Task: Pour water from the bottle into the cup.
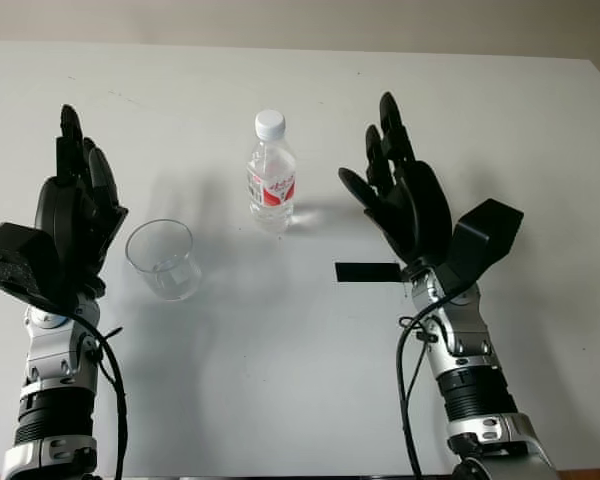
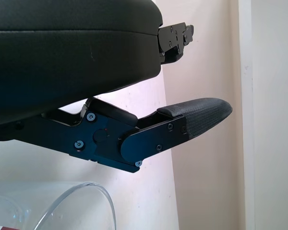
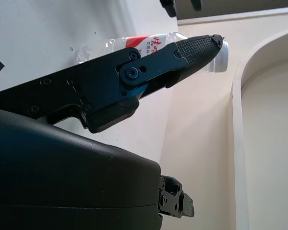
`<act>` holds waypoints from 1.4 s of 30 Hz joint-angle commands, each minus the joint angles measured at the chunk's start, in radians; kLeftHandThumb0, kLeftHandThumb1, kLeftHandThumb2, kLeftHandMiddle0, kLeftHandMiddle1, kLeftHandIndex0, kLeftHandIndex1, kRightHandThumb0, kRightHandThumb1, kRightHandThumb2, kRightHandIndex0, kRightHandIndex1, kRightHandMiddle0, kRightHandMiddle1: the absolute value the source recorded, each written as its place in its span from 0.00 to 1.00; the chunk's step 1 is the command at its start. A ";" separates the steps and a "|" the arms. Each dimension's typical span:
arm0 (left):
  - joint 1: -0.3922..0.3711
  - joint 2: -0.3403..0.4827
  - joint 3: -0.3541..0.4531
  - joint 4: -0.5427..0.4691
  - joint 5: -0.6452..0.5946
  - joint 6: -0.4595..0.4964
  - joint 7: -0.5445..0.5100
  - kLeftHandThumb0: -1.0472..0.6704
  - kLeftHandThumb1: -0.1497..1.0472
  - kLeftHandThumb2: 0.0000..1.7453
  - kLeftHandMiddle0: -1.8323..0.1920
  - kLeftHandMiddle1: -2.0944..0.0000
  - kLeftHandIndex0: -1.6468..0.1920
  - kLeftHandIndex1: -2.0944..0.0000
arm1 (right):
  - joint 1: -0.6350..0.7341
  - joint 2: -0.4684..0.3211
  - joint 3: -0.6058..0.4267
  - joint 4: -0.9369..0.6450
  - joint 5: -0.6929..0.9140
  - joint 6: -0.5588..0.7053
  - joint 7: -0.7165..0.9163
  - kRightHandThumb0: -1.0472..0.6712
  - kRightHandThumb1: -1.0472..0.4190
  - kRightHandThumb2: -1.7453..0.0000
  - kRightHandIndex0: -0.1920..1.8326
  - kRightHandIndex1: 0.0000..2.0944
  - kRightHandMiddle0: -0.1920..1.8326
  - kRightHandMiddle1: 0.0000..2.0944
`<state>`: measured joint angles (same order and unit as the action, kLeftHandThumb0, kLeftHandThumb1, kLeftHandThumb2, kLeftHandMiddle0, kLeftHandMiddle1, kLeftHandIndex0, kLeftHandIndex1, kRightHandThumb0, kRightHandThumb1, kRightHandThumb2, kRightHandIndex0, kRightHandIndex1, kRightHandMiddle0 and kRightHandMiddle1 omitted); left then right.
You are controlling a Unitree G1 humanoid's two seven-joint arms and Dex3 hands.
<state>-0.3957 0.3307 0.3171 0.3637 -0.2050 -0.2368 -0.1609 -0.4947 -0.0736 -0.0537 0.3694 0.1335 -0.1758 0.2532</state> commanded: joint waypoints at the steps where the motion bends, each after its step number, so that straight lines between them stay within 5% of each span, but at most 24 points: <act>1: 0.009 -0.003 0.003 -0.013 -0.005 -0.013 -0.003 0.19 1.00 0.43 1.00 1.00 1.00 1.00 | -0.017 -0.009 0.009 0.001 0.000 0.002 0.019 0.10 0.06 0.97 0.00 0.00 0.00 0.00; 24: 0.015 -0.005 0.008 -0.015 -0.012 -0.012 -0.004 0.19 1.00 0.42 1.00 1.00 1.00 1.00 | -0.428 0.066 0.067 0.672 -0.114 -0.143 0.053 0.05 0.10 0.97 0.00 0.00 0.00 0.00; 32: 0.016 -0.003 0.009 -0.012 -0.014 -0.009 -0.003 0.19 1.00 0.42 1.00 1.00 1.00 1.00 | -0.478 0.087 0.070 0.778 -0.141 -0.178 0.054 0.03 0.09 0.97 0.00 0.00 0.00 0.00; 42: 0.020 -0.019 0.007 -0.019 -0.017 -0.011 0.012 0.19 1.00 0.42 1.00 1.00 1.00 1.00 | -0.499 0.129 0.027 0.830 -0.119 -0.186 0.049 0.14 0.11 0.97 0.00 0.00 0.00 0.00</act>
<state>-0.3873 0.3186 0.3211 0.3583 -0.2223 -0.2382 -0.1538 -0.9799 0.0414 -0.0180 1.1906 0.0122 -0.3443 0.3062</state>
